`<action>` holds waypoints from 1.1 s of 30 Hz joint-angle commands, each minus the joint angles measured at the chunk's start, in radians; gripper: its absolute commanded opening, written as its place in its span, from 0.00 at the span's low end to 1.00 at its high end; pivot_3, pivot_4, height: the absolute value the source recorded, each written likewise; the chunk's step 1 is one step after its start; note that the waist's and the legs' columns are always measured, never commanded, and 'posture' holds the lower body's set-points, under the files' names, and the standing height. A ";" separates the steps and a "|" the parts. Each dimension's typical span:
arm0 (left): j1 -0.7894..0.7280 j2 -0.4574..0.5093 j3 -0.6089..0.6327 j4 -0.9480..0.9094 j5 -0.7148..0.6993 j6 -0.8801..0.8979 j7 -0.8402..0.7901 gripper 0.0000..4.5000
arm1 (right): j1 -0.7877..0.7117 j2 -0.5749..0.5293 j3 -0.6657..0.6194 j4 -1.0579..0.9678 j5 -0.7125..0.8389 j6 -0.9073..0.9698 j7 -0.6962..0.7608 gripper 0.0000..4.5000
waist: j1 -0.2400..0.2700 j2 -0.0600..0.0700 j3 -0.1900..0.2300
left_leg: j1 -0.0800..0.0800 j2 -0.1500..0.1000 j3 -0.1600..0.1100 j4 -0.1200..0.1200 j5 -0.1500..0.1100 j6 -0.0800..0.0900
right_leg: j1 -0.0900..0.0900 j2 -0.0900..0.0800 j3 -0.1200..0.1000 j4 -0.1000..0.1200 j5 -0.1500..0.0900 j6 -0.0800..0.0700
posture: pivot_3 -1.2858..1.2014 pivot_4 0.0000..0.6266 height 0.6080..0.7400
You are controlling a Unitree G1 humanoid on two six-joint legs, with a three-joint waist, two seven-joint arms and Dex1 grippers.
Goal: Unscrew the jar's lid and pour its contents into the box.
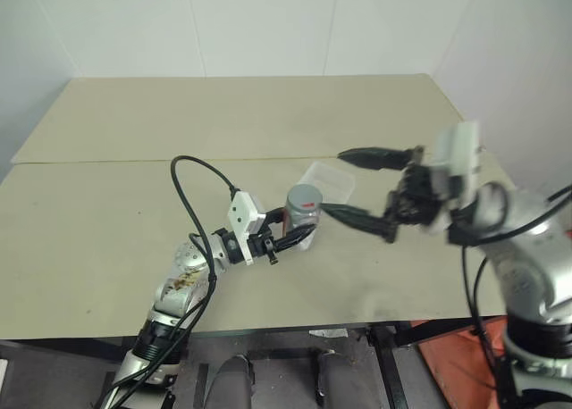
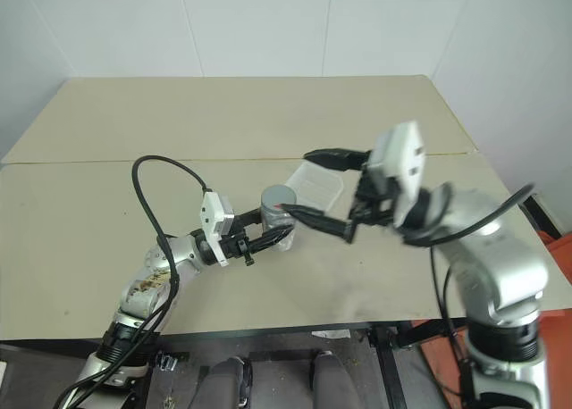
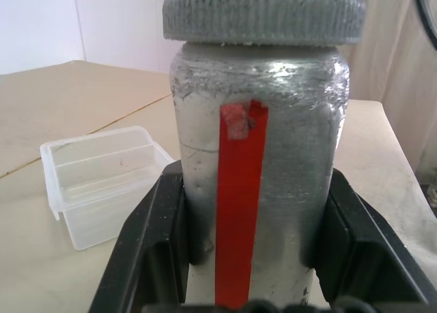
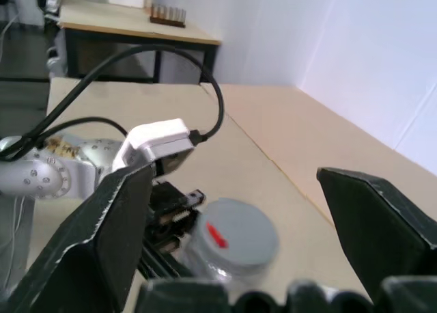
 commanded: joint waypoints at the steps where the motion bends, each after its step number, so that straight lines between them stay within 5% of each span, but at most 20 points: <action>1: -0.037 -0.020 0.015 0.015 0.025 -0.052 0.032 0.44 | 0.001 0.113 0.085 -0.091 -0.112 0.087 -0.280 1.00 | 0.000 0.000 0.000 | 0.000 0.000 0.000 0.000 0.000 0.000 | 0.000 0.000 0.000 0.000 0.000 -0.002 | 0.52 0.24 1.00; 9: -0.046 -0.028 0.022 0.031 0.034 -0.085 0.028 0.44 | 0.004 0.190 0.215 -0.120 -0.280 0.151 -0.479 1.00 | 0.002 0.000 0.000 | -0.001 -0.001 0.000 0.001 0.001 0.001 | 0.000 -0.001 0.000 -0.002 0.002 0.000 | 0.52 0.24 1.00; 27: -0.030 -0.050 0.028 0.041 0.044 -0.153 0.043 0.44 | 0.015 0.283 0.187 -0.106 -0.249 0.220 -0.479 1.00 | -0.006 0.000 0.000 | -0.001 -0.001 0.000 0.000 0.001 0.002 | 0.000 -0.001 0.000 -0.002 0.002 0.002 | 0.52 0.24 1.00; 33: -0.029 -0.051 0.029 0.040 0.038 -0.155 0.042 0.44 | 0.021 0.289 0.181 -0.104 -0.248 0.223 -0.475 0.65 | -0.009 0.000 0.000 | -0.001 -0.001 0.000 0.000 0.001 0.002 | 0.000 -0.001 0.000 -0.002 0.003 0.003 | 0.52 0.24 1.00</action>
